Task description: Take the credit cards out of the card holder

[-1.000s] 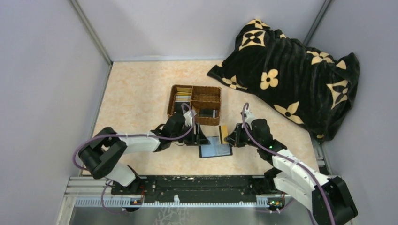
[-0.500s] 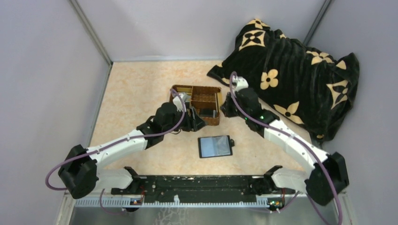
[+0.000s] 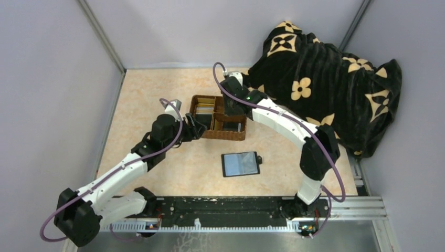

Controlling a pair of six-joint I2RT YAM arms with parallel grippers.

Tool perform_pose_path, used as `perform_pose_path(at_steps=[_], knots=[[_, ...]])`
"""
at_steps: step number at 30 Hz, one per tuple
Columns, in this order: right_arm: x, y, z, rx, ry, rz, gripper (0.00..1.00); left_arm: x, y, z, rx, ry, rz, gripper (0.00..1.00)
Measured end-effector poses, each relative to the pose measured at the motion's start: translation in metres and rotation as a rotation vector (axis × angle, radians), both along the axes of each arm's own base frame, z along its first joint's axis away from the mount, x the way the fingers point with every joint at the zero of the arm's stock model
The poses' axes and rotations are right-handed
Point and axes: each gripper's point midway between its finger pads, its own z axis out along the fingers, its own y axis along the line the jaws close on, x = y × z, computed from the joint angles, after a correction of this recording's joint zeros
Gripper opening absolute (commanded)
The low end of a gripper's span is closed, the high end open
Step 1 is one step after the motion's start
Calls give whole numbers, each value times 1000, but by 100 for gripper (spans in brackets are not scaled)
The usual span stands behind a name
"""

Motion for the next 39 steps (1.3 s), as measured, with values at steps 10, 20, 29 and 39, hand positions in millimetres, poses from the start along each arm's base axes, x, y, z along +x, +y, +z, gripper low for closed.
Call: perform_pose_path(at_steps=[10, 20, 29, 39], knots=[[-21, -7, -44, -49, 175, -78, 0, 1, 20, -24, 81, 36, 71, 68], [-26, 5, -65, -29, 219, -151, 0, 2, 24, -33, 113, 55, 87, 68], [-17, 19, -56, 4, 210, -173, 0, 2, 27, -21, 94, 21, 101, 68], [-17, 21, -72, -52, 256, -176, 0, -1, 31, -26, 102, 27, 108, 68]])
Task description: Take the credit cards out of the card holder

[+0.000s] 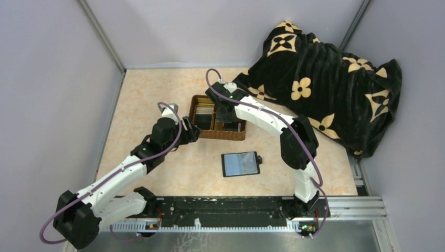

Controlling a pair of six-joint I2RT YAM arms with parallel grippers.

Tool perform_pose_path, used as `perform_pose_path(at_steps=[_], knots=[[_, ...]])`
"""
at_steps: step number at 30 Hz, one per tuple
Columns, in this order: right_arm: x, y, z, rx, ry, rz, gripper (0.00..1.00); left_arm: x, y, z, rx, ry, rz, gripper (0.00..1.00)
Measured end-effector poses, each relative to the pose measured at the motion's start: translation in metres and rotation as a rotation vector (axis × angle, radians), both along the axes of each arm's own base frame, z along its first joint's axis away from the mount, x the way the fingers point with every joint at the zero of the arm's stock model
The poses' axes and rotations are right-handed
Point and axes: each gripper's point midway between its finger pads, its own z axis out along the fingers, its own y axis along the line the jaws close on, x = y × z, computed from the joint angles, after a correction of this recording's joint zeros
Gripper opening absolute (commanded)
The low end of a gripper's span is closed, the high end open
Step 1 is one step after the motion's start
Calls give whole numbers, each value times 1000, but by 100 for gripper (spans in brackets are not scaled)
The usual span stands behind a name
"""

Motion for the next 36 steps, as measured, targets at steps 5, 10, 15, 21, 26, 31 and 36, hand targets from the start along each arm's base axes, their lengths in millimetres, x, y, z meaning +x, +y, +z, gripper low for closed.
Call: perform_pose_path(at_steps=[5, 10, 15, 21, 26, 31, 36], knots=[[0, 3, -1, -9, 9, 4, 0, 0, 0, -1, 0, 2, -1, 68], [-4, 4, 0, -18, 22, 13, 0, -1, 0, -3, -1, 7, -7, 68], [-7, 7, 7, -16, 26, 21, 0, -3, -1, -6, 0, 12, -15, 68], [-9, 13, 20, 7, 38, 35, 0, -5, -2, -7, -9, 5, -23, 68], [-13, 12, 9, -11, 74, 33, 0, -7, 0, -4, -18, -10, -23, 68], [-16, 11, -8, -38, 112, 26, 0, -7, 0, -1, -23, -17, -24, 68], [-15, 11, -9, -39, 114, 24, 0, -7, 0, -1, -22, -18, -24, 68]])
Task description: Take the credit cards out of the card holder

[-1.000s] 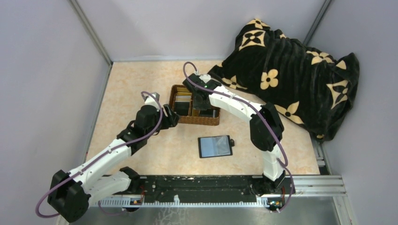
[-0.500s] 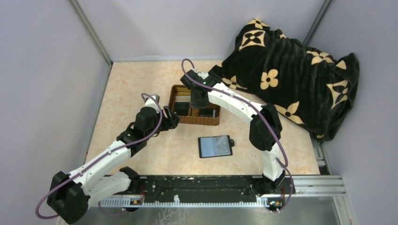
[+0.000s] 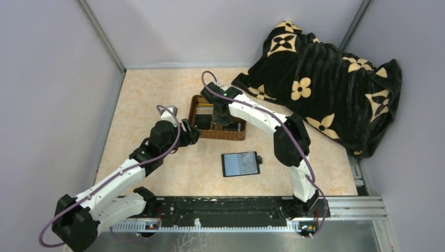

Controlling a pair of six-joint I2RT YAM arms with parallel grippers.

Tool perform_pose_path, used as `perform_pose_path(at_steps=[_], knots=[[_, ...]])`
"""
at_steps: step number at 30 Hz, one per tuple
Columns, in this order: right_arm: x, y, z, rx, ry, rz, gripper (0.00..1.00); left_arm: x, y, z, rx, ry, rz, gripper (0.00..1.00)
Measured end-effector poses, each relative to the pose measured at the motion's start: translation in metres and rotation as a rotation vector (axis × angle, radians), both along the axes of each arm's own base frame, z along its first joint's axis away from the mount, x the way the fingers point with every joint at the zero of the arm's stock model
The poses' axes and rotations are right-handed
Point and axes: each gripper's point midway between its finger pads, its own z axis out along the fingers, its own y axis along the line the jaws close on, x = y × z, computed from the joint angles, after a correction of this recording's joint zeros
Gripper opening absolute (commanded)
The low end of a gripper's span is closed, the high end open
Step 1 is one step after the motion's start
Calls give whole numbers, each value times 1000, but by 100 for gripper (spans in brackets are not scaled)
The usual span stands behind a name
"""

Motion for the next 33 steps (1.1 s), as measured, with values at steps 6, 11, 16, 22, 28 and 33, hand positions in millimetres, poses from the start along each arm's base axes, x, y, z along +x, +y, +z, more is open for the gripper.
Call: perform_pose_path(at_steps=[6, 11, 16, 22, 28, 33], knots=[[4, -3, -1, 1, 0, -11, 0, 0, 0, 0, 5, -2, -2, 68], [6, -2, -9, -4, 9, -11, 0, 0, 0, 0, 7, -2, -2, 68], [8, 1, -23, -15, 23, -9, 0, 0, 0, -1, 9, 0, -2, 67], [10, 3, -35, -19, 41, -7, 0, 0, 0, -4, 16, 5, -4, 67], [10, 5, -35, -11, 44, -5, 6, 1, 0, -6, 21, 9, -5, 67], [14, 9, -34, 8, 29, 3, 8, 1, 0, -10, 29, 19, -6, 68]])
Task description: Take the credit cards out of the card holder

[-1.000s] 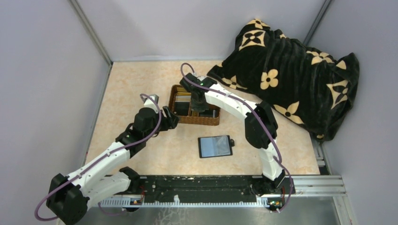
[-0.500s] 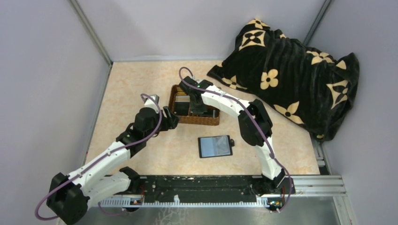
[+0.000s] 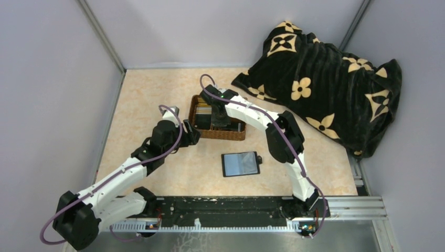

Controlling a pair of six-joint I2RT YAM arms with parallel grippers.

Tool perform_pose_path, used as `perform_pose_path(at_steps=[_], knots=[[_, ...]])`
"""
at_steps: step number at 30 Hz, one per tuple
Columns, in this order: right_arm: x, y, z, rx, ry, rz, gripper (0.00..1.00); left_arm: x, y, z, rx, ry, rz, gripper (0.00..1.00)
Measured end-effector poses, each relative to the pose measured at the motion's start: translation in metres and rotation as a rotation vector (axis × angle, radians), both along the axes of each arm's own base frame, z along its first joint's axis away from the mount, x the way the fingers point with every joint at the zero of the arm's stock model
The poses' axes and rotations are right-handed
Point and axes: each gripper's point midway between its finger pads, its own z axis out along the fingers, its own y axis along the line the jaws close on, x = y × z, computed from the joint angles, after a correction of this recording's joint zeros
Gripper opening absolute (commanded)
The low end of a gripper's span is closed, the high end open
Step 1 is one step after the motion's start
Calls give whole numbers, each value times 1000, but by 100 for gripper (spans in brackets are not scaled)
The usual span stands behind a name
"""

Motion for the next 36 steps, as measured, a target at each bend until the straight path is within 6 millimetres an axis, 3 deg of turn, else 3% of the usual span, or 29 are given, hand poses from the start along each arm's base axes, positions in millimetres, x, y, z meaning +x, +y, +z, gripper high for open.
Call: perform_pose_path(at_steps=[8, 18, 21, 24, 30, 33, 36], knots=[[2, 3, -1, 7, -7, 9, 11, 0, 0, -2, 4, 4, -1, 67], [9, 6, 4, 26, -45, 13, 7, 0, -1, -7, 13, 16, -6, 67], [2, -13, 7, 0, -86, -7, 7, 1, -3, -6, 6, 14, -15, 66], [-5, -41, 23, -17, -172, -39, 9, 0, -10, -5, -8, 9, -48, 66], [-48, -122, 62, 21, -389, -127, 22, -7, -36, 13, -96, -41, -182, 67], [-70, -140, 55, 89, -419, -129, 26, -12, -56, 14, -117, -53, -249, 68], [-92, -152, 26, 120, -371, -103, 24, -28, -84, -1, -100, -17, -341, 68]])
